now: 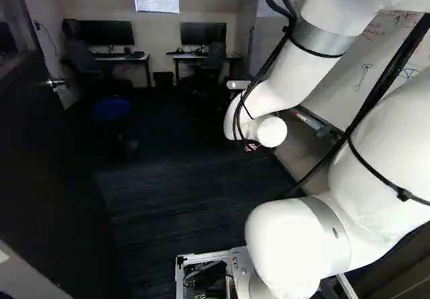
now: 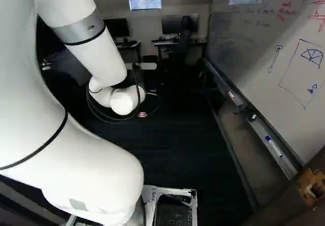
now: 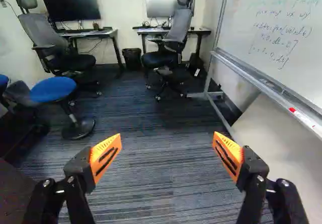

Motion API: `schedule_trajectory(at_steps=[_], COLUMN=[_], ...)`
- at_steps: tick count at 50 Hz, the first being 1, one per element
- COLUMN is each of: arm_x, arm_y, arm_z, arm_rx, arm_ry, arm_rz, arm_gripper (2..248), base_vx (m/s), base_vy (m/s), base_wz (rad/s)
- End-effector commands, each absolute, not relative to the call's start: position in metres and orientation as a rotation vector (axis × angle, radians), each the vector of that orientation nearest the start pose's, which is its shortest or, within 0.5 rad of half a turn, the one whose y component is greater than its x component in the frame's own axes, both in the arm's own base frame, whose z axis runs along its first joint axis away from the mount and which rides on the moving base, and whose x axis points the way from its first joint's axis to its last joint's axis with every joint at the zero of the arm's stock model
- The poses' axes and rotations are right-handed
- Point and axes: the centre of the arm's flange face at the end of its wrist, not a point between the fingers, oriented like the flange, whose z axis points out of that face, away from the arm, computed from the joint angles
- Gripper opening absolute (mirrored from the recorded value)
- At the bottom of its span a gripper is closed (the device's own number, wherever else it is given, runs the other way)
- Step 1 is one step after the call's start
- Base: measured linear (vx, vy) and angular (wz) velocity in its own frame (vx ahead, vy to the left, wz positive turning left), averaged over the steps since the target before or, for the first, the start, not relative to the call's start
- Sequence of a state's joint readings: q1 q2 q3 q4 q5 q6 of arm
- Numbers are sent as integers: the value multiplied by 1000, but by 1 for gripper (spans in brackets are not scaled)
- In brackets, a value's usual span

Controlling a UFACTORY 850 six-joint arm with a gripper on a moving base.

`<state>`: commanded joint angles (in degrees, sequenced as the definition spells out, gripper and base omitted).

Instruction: Open the door and move inside

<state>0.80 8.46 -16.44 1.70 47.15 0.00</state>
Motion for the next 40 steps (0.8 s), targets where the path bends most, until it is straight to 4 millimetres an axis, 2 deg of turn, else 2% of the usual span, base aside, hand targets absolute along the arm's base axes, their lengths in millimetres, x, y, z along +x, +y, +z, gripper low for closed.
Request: schedule_trajectory(at_steps=[40], arm_x=[344], arm_y=[3], arm_z=[399], arm_rx=[-2539], arm_ry=[28], arm_rz=[-1846], arm_gripper=[247], base_vx=[157], base_vy=[0], base_wz=[-9])
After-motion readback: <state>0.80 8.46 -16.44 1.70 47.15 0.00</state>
